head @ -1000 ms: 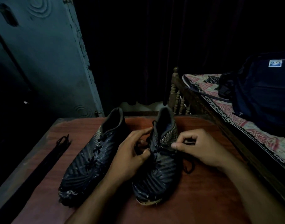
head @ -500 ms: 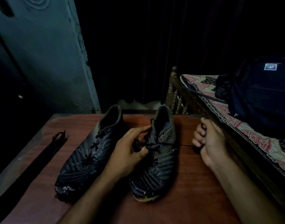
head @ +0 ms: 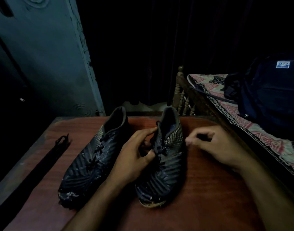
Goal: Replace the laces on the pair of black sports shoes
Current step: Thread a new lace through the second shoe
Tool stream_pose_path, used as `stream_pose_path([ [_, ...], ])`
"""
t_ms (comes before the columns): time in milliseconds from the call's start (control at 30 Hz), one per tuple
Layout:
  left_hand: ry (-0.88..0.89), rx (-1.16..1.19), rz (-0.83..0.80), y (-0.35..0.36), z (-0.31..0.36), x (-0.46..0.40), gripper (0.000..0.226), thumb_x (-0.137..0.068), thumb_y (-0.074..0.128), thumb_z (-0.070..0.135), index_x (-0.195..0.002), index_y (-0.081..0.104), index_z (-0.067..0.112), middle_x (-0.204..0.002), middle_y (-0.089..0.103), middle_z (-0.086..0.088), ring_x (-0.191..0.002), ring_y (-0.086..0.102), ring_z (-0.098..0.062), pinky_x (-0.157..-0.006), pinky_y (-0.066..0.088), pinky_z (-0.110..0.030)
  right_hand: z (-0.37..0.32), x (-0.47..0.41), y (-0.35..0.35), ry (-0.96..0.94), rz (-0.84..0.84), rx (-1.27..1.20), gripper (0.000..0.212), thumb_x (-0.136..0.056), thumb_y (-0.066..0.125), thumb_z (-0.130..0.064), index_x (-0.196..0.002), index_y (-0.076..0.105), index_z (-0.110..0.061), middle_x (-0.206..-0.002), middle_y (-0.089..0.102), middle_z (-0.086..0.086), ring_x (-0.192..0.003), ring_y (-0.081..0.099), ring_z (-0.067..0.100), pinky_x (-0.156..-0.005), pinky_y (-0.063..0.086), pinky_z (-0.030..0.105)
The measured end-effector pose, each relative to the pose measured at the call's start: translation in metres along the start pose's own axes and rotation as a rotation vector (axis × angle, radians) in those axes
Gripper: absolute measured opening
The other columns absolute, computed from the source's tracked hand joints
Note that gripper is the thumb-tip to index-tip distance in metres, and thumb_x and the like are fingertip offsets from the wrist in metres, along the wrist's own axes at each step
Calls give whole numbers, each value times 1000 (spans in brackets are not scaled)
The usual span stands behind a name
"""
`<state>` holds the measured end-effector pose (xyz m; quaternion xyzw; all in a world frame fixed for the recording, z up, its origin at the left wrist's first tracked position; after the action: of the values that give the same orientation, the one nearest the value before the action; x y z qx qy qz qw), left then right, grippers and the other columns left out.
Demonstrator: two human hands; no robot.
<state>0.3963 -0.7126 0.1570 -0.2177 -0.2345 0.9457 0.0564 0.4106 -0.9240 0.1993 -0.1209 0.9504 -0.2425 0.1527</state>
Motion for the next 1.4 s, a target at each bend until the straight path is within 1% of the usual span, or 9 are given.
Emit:
stream_pose_path([
  [167,16,-22,-12,2,3,1,68,-85,68,6,-145,54,35,-128,54,25,-105,61,-12,-88,46,-13,13,-1,-7,9,308,-568,16,-90,67,-23,-77,65,-15,-73,59,0,-69,51,19,-67,43,28],
  [467,5,-17,-18,3,6,2,76,-88,69,2,-152,45,37,-149,41,25,-103,62,-4,-84,46,-10,24,-5,-1,45,472,-712,29,-97,50,-9,-68,47,-10,-54,40,-1,-51,39,15,-51,36,31],
  [733,1,-34,8,0,3,1,81,-87,71,7,-153,39,42,-156,35,17,-102,66,-4,-86,49,-14,24,-1,-17,-93,610,-409,28,-82,49,-15,-55,47,-7,-52,46,-1,-52,42,13,-55,35,32],
  [900,-260,248,55,-2,-10,-4,69,-98,55,11,-144,37,59,-104,68,-3,-76,66,-17,-73,54,-40,16,-3,0,-201,447,28,41,-78,53,-29,-50,46,-1,-56,55,10,-53,54,28,-53,41,40],
  [1000,-300,119,-17,-2,-11,-30,65,-100,53,30,-154,27,53,-143,52,17,-122,60,-13,-106,50,-45,13,-3,16,-262,313,102,40,-74,57,-28,-46,32,-12,-49,50,5,-50,54,22,-58,44,31],
  [1067,-320,80,-125,6,-10,-45,56,-101,58,41,-154,39,42,-145,54,20,-129,56,-4,-113,46,-40,10,-2,16,-290,273,101,39,-69,58,-26,-46,27,-24,-47,49,-6,-51,57,13,-59,44,25],
  [1233,-291,-94,-63,-12,7,-47,22,-98,68,35,-90,76,17,-78,74,7,-71,69,-12,-69,54,-36,8,-1,6,-299,268,74,38,-64,62,-24,-45,30,-32,-58,59,-7,-56,61,9,-52,44,23],
  [1333,-230,-236,-179,-27,44,-37,24,-97,70,33,-83,72,12,-67,68,7,-62,60,-1,-60,46,-23,-5,1,0,-319,365,110,21,-73,61,-33,-62,44,-27,-69,55,-9,-70,58,12,-65,49,38],
  [1400,-209,-46,-217,-38,72,-29,22,-94,71,28,-86,72,8,-78,70,-9,-74,61,-13,-72,47,-32,-23,6,0,-384,425,172,14,-79,62,-34,-81,55,-22,-83,55,-10,-84,56,16,-76,49,40],
])
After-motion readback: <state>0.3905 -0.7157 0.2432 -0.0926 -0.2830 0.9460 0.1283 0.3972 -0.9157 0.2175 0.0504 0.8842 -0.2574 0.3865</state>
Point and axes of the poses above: each hand's wrist, its own x-axis away from the middle knuckle, its own y-axis out of the palm, z = x × y, the point moved 9 cm from there along -x, towards the middle knuckle
